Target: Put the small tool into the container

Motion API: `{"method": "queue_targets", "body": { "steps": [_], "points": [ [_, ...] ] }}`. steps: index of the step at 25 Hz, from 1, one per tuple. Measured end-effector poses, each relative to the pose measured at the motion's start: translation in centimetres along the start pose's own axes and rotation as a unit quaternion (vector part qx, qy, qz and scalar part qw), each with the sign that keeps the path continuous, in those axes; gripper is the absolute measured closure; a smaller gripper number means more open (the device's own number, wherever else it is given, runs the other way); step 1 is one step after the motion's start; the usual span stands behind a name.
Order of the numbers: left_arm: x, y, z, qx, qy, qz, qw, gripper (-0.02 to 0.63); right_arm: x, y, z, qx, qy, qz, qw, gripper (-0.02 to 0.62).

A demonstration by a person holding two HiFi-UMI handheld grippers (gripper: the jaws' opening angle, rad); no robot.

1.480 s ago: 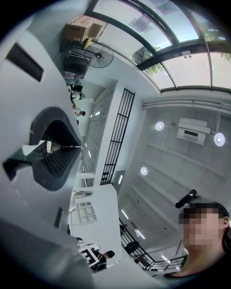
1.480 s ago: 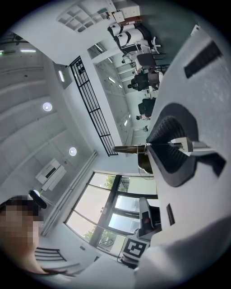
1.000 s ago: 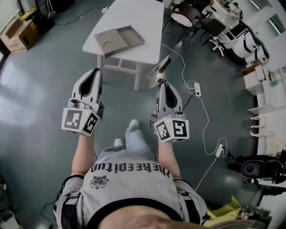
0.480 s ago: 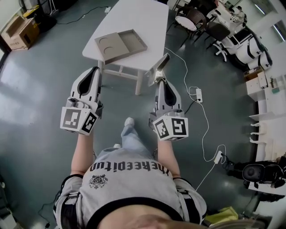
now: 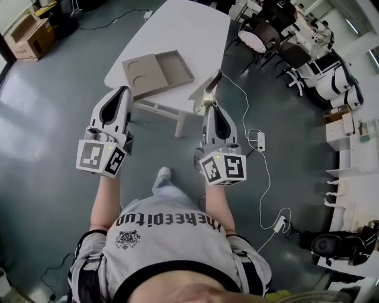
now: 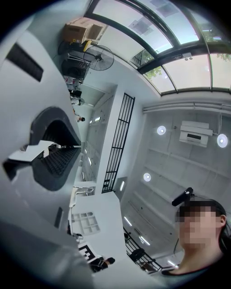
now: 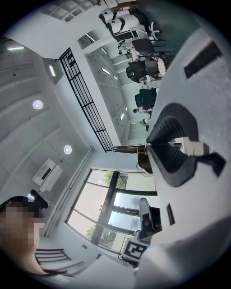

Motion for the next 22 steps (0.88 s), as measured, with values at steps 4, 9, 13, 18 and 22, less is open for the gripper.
{"method": "queue_targets", "body": {
  "steps": [4, 9, 13, 18, 22],
  "points": [
    [-1.0, -3.1, 0.6, -0.002, -0.005, -0.003, 1.0000, 0.592, 1.7, -3.3, 0.4, -0.001, -0.006, -0.004, 1.000, 0.589],
    [-2.1, -7.2, 1.8, 0.001, -0.011, -0.014, 0.9998, 0.592, 4.4, -7.1, 0.8, -0.006, -0.006, -0.012, 1.000, 0.589],
    [-2.7, -10.9, 2.3, -0.001, -0.019, -0.020, 0.9996, 0.592, 6.8, -10.3, 0.8, -0.007, -0.008, -0.015, 1.000, 0.589],
    [-2.8, -13.1, 3.5, -0.005, -0.027, -0.025, 0.9993, 0.592, 8.5, -12.5, 1.8, -0.010, -0.012, -0.027, 1.000, 0.589],
    [-3.2, -15.0, 3.8, -0.014, -0.034, -0.032, 0.9988, 0.592, 9.6, -14.5, 2.0, -0.013, -0.022, -0.034, 0.999, 0.589]
  ]
}}
Point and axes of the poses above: the fingertips, and each gripper's own axes: y backward along the fingers, x to its right, z out of its underside, the point moved 5 cm from there along y, backward along the fingers, and after that the axes turned 13 degrees about z, right-handed, at the moved point
